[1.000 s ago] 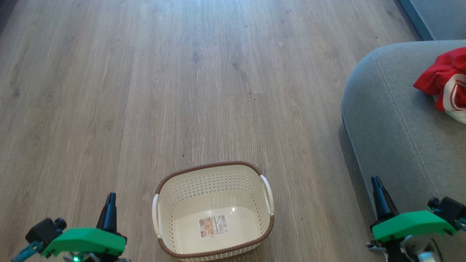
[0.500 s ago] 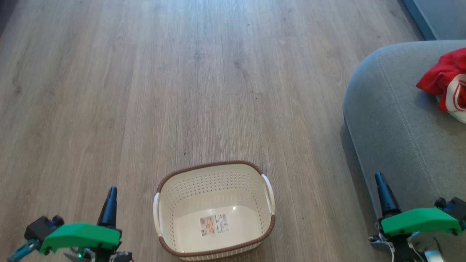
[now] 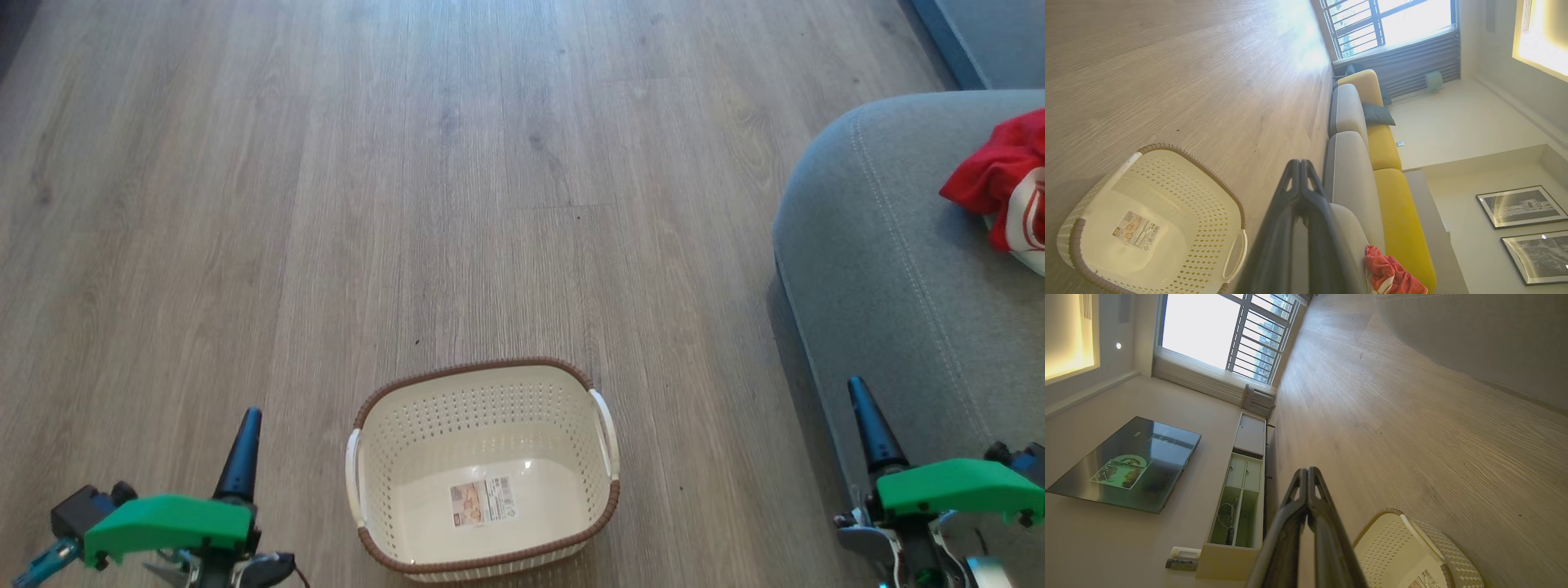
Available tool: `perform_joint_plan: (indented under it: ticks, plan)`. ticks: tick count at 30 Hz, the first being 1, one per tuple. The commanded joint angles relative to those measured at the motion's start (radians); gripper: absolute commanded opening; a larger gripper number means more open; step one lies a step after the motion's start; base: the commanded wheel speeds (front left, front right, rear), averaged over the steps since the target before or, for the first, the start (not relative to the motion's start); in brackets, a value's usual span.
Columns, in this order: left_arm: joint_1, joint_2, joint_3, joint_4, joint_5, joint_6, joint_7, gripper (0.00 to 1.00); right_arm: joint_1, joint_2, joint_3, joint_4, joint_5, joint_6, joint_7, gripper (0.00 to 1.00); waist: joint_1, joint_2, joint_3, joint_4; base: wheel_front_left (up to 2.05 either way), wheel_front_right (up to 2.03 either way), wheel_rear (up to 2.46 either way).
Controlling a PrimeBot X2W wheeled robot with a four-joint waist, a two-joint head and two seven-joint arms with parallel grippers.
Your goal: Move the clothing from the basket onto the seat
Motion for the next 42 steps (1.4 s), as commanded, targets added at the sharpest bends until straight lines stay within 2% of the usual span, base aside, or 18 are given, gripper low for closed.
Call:
perform_joint_plan:
  ticks: [1,31,42]
  plan:
    - [-0.059,0.003,0.030,-0.029,-0.028,-0.009,0.010,0.00,-0.059,-0.001,0.009,-0.037,0.032,0.003,0.011,0.00,0.0000,0.0000,0.000,0.001,0.00,0.00,0.00]
    - [-0.105,0.000,0.057,-0.024,-0.347,-0.047,0.095,0.00,-0.092,0.004,-0.028,-0.041,0.386,0.004,0.099,0.00,0.0000,0.0000,0.010,0.016,0.00,0.00,0.00]
    - [-0.105,0.000,0.057,-0.024,-0.348,-0.047,0.095,0.00,-0.093,0.005,-0.029,-0.041,0.385,0.004,0.100,0.00,0.0000,0.0000,0.010,0.016,0.00,0.00,0.00]
